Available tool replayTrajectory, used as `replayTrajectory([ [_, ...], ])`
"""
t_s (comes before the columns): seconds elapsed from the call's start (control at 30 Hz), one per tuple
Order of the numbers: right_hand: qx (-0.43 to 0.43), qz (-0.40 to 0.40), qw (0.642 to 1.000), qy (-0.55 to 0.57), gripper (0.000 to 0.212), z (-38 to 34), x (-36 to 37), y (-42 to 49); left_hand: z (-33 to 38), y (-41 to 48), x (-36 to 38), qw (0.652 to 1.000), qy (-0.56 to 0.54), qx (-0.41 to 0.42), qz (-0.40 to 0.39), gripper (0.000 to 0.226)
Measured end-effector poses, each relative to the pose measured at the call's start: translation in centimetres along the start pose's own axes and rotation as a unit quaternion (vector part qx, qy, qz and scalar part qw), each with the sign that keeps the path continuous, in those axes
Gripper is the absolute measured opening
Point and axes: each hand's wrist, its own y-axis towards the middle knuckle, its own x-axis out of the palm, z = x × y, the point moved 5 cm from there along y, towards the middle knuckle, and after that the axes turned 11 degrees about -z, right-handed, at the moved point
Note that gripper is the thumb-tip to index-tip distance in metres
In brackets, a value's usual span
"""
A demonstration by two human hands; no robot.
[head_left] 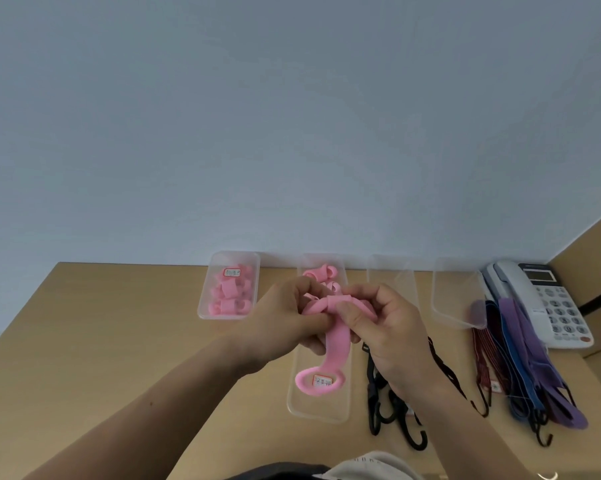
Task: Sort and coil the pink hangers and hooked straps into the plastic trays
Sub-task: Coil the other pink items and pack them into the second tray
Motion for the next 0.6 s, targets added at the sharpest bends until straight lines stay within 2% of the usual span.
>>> replayTrajectory([
  [0.17,-0.003,-0.008,1.000,0.020,0.021,0.04,-0.04,-0.33,0.04,0.05,0.08,0.997,-0.076,-0.003,-0.016,0.037],
  [0.27,-0.006,-0.025,0.999,0.024,0.026,0.15,-0.04,-0.43,-0.21,0.19,0.02,0.994,-0.108,-0.012,-0.007,0.034],
  [0.47,-0.010,-0.058,0.997,0.051,0.031,0.09,0.05,-0.49,0.05,0.18,-0.08,0.994,-0.105,0.017,0.014,0.026],
  [0.6,0.026,-0.026,0.997,0.064,0.030,0.14,-0.14,-0.30,0.59,0.27,-0.29,0.997,-0.050,0.055,0.014,0.022],
])
